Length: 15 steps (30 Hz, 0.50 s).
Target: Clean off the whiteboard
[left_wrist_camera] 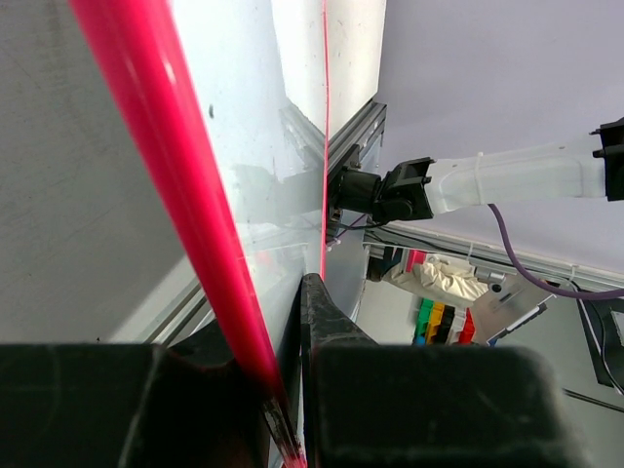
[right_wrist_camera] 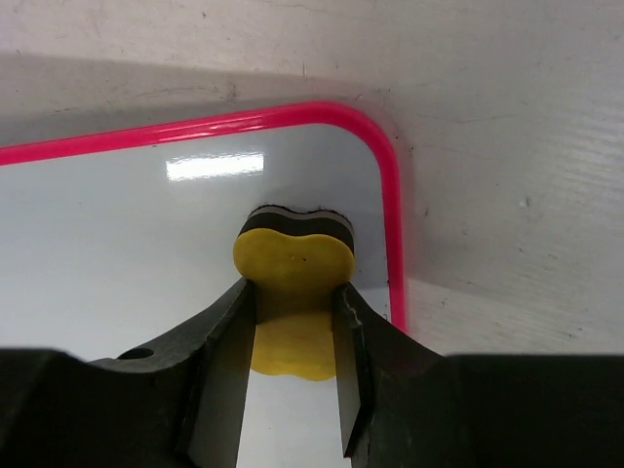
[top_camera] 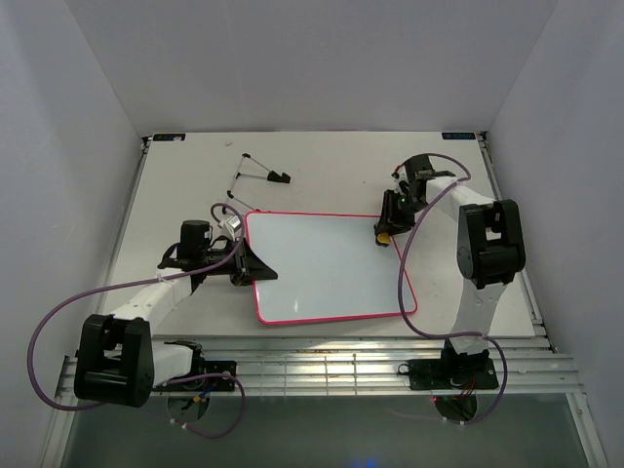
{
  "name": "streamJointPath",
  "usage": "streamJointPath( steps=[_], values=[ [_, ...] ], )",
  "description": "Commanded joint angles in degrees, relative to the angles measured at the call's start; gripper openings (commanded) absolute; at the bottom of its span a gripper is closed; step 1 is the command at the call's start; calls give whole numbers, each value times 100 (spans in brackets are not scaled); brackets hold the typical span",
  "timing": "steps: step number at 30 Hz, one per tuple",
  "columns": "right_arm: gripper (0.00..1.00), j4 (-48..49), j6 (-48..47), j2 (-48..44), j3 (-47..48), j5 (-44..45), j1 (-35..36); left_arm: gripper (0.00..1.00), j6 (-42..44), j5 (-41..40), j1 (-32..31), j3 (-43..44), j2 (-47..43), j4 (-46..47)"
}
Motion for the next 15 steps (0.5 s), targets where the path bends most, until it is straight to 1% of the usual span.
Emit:
streamJointPath(
  steps=[1,5,6,7,11,12,15],
  values=[
    [18,-36,-290,106,-494,57,-13,0,611,-209,-186,77,-272,259],
    [17,202,-317,-316,-1515,181,-57,0,523,-542,-186,76,-448,233],
    [17,342,-308,-613,-1743,154,-65,0,497,-691,-186,85,-483,215],
    [17,413,-291,-790,-2215,111,-57,0,462,-762,-177,77,-509,206],
    [17,554,-89,-1564,-3122,382,-74,0,339,-947,-159,41,-536,215],
    [17,545,-19,-1826,-3238,435,-65,0,295,-1000,-151,24,-536,267],
    [17,563,61,-2214,-3564,418,-65,0,224,-1000,-124,-3,-510,320]
  ],
)
